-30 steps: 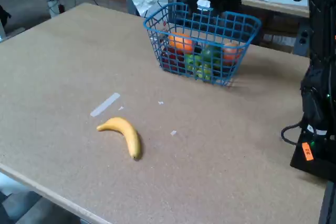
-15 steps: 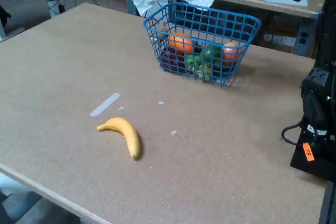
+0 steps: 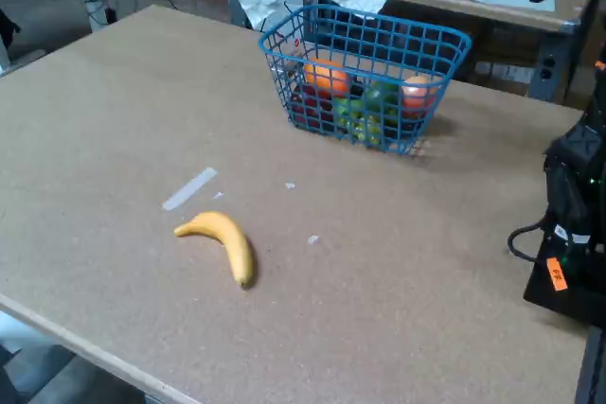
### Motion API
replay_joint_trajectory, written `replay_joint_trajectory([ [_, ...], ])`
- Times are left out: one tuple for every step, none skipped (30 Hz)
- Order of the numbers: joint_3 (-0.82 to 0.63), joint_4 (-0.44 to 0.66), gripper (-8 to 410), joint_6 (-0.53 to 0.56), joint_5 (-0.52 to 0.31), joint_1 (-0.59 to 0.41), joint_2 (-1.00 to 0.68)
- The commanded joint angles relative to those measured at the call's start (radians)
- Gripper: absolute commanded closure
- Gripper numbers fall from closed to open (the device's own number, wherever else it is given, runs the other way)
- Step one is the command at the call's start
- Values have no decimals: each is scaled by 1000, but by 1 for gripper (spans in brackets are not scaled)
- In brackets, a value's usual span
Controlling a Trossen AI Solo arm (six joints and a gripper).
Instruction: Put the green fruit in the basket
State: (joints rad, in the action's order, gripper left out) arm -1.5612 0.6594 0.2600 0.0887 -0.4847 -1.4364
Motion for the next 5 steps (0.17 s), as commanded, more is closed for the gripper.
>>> replay_joint_trajectory([
  [0, -2, 40, 1, 0, 0, 21],
  [0, -1, 40, 1, 0, 0, 24],
  [0, -2, 40, 1, 0, 0, 25],
  [0, -2, 40, 1, 0, 0, 26],
  [0, -2, 40, 1, 0, 0, 26],
])
